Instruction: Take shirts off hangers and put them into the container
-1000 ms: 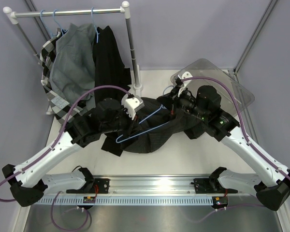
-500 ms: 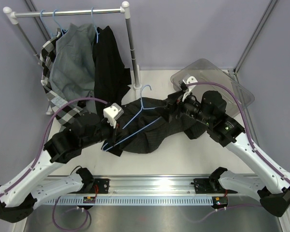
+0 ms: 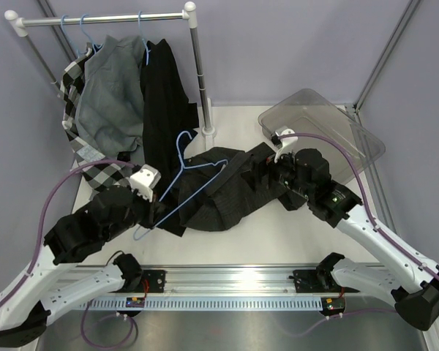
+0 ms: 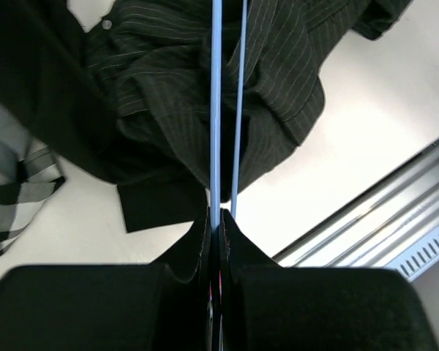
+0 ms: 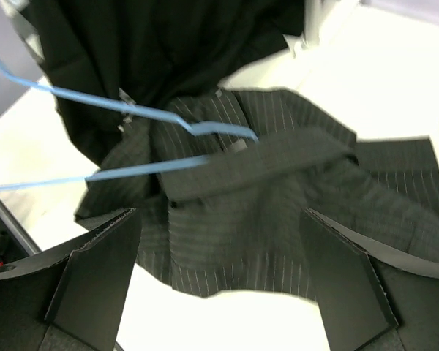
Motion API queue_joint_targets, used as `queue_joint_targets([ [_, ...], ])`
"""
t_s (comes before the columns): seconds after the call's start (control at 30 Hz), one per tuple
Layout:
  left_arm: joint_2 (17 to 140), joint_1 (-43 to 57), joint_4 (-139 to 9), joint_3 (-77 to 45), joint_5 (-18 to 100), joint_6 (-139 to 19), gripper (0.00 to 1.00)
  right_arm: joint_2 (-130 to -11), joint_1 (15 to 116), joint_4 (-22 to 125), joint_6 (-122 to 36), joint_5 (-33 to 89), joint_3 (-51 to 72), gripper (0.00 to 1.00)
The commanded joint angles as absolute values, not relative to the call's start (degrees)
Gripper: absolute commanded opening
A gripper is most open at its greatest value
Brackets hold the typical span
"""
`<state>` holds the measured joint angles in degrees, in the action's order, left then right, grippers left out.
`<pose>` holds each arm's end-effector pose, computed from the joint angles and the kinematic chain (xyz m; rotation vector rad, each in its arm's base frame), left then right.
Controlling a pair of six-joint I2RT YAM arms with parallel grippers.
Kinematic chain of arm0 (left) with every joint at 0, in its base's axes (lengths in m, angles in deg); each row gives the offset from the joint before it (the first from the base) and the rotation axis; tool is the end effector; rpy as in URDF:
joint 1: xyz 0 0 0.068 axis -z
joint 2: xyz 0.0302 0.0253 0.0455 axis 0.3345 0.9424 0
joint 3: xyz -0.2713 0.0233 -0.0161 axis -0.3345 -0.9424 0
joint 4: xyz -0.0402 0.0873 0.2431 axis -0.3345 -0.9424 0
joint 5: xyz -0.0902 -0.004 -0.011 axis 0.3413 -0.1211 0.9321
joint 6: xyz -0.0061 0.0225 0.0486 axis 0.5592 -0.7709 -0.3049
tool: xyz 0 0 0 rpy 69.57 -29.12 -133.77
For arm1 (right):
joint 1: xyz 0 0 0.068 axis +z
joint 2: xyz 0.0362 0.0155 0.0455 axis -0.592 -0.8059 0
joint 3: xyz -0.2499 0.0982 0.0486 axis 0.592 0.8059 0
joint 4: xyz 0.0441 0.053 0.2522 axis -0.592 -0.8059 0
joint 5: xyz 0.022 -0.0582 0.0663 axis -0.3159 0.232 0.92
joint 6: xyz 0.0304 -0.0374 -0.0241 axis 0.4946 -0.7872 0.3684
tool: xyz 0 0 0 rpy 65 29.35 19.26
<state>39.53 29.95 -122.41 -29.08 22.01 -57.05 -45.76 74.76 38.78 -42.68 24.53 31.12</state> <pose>0.0704 -0.0722 0.3618 0.5502 2.0859 -0.4551 0.1752 0.1429 0.3582 -0.5608 1.7933 0.6279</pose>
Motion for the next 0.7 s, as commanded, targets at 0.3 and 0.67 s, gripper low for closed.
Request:
queue_joint_targets([
  [0.3, 48.66, 29.85, -123.0, -15.05, -2.06, -53.79, 0.0, -43.44, 74.88, 38.85, -35.66, 15.06, 37.99, 0.99],
  [0.67, 52.28, 29.94, -123.0, -13.8, 20.09, -56.09, 0.0, -48.17, 74.88, 47.36, -33.2, 19.71, 40.99, 0.98],
])
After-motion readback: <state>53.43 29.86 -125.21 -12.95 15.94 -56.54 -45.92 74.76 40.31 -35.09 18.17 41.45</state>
